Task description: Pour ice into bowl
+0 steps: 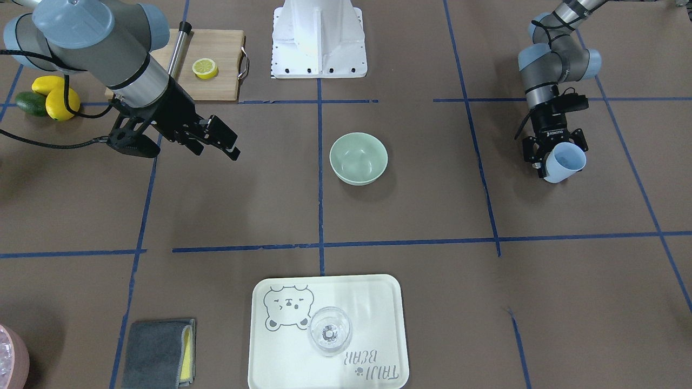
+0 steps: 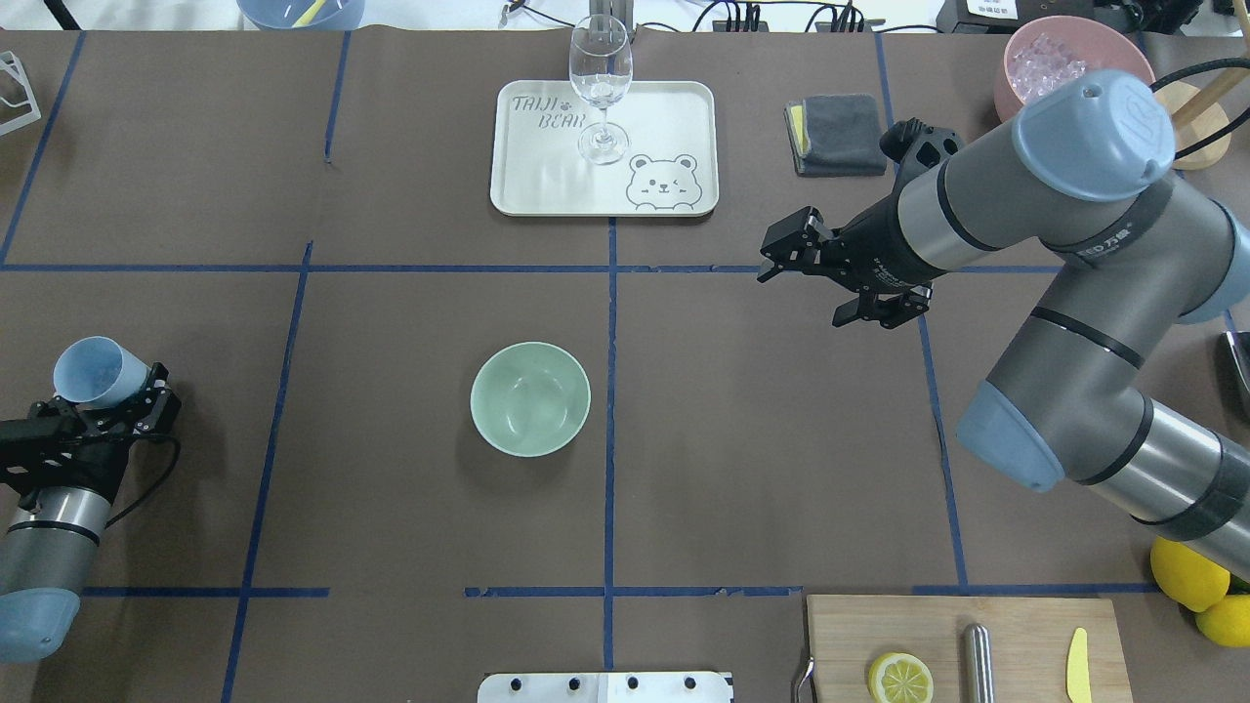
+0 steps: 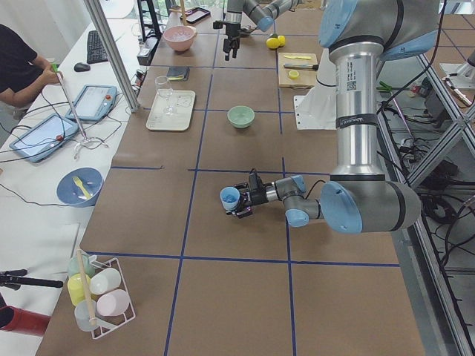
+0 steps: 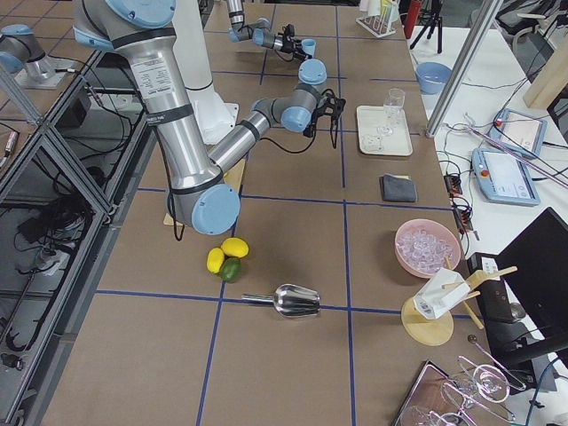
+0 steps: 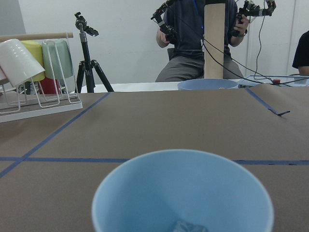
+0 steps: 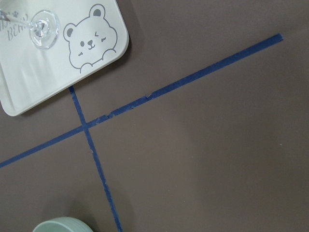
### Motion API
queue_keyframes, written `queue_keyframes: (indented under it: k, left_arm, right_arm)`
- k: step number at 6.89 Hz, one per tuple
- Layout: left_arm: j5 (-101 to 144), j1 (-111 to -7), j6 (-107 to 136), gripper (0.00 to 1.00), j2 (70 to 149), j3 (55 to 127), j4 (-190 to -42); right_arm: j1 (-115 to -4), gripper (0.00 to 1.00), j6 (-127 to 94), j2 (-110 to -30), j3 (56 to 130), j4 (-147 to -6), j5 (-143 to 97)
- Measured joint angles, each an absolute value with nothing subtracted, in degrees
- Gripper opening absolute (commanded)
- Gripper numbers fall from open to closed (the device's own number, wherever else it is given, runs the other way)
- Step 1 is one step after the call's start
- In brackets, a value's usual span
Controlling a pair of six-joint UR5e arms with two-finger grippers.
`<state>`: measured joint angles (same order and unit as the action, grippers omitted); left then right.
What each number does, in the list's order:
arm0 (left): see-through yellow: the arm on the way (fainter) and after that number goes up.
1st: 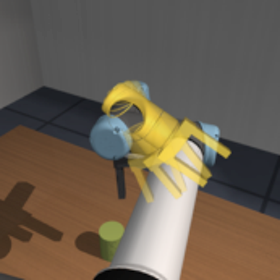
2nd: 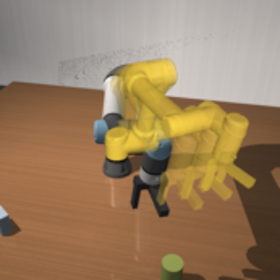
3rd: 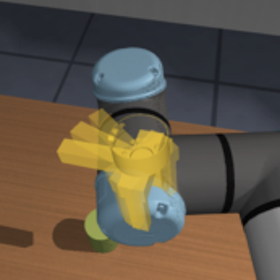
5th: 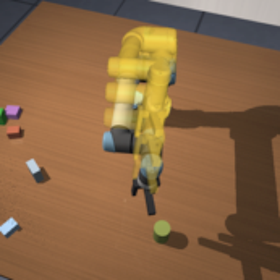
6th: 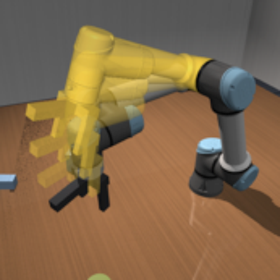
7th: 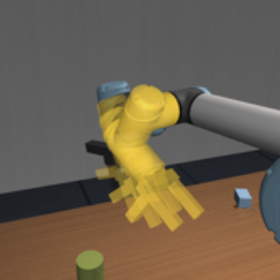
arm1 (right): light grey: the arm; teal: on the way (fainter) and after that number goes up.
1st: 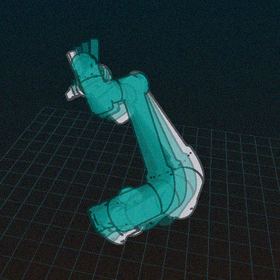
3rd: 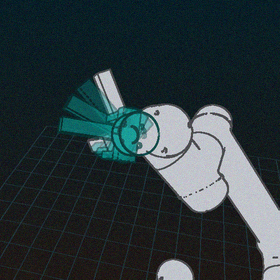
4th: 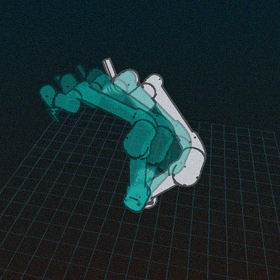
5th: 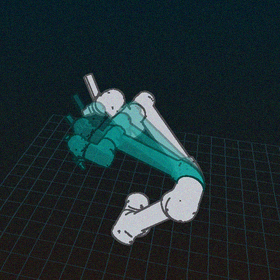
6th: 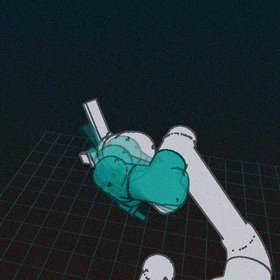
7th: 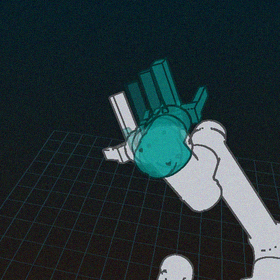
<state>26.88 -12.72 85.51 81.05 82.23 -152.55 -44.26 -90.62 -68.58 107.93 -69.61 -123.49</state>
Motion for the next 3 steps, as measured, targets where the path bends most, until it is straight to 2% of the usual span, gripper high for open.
queue_keyframes:
  k: [1,3]
  left_arm:
    - [27.0,-12.8,85.5,0.86,81.2,82.1,-152.5]
    - [27.5,-13.0,85.6,0.31,81.5,81.8,-152.6]
  right_arm:
    - [-44.2,1.00,-90.6,-68.6,107.9,-69.6,-123.5]
    - [-44.2,1.00,-90.6,-68.6,107.9,-69.6,-123.5]
